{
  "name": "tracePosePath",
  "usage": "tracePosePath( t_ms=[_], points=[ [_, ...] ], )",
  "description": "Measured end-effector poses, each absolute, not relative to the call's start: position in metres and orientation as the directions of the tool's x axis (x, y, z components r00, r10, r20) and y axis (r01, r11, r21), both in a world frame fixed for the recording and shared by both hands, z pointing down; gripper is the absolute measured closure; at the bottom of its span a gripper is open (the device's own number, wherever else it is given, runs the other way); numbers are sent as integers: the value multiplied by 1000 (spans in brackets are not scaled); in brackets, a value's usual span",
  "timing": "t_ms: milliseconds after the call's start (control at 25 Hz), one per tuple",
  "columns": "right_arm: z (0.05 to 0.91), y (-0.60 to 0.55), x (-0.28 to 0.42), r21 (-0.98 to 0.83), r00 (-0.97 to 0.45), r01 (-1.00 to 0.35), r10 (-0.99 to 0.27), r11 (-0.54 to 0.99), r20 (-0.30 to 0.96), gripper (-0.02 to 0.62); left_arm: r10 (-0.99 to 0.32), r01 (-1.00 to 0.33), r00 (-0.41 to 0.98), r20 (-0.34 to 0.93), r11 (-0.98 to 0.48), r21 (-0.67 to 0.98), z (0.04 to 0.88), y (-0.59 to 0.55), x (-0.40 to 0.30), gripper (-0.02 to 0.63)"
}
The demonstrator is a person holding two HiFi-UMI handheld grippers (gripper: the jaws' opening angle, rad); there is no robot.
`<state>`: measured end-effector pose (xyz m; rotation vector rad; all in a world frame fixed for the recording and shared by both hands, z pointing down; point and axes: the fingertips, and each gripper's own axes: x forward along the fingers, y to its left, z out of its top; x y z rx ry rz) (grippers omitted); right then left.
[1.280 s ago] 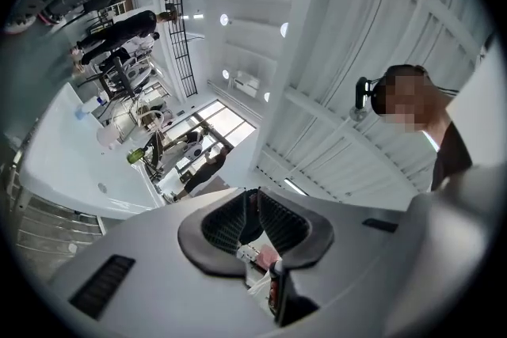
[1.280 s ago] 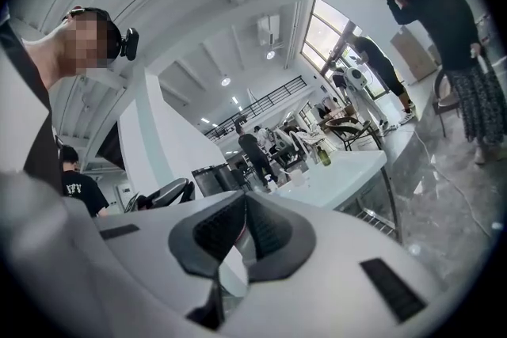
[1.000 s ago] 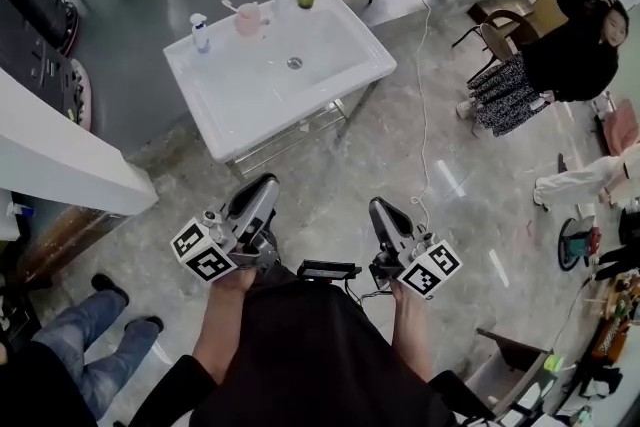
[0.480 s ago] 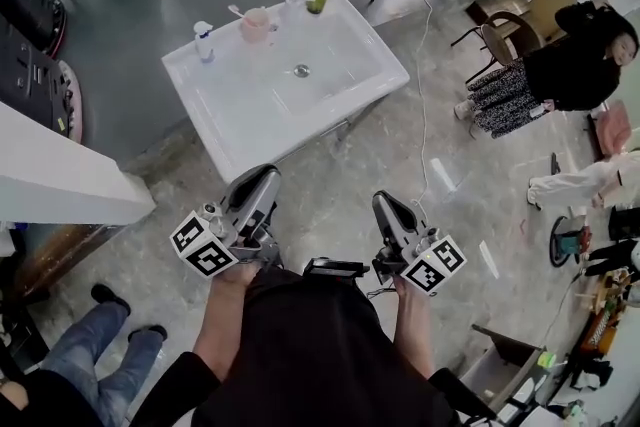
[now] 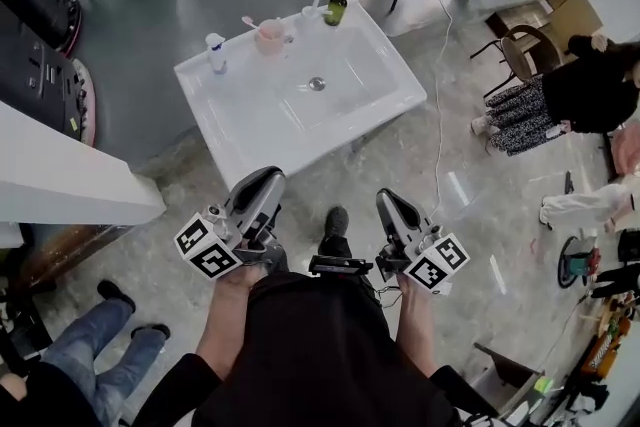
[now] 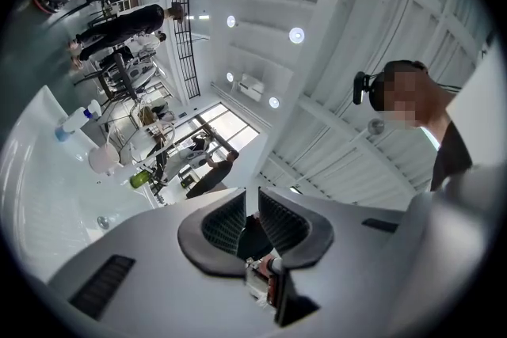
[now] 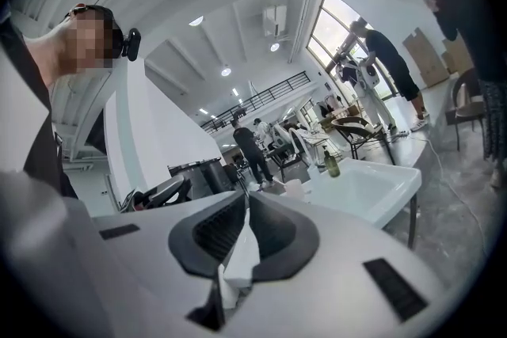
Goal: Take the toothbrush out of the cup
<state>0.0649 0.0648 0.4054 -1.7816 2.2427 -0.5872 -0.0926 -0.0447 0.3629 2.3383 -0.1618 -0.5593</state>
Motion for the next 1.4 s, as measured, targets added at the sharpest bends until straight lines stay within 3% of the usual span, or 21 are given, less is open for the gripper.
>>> tracePosePath(
  t_ms=[720, 1080, 1400],
  points=[
    [414, -38, 225, -486, -502, -758, -865, 435, 9, 589, -530, -273, 820, -215, -693, 667, 370, -106, 37, 551],
    [418, -69, 239, -493, -584, -707, -812, 508, 0, 589, -619, -384, 772, -146, -638, 668, 379, -119, 45, 551],
    [408, -110, 252, -448, -574, -740, -819, 502, 30, 588, -649, -396, 745, -152, -615, 682, 393, -184, 51, 551]
  ],
)
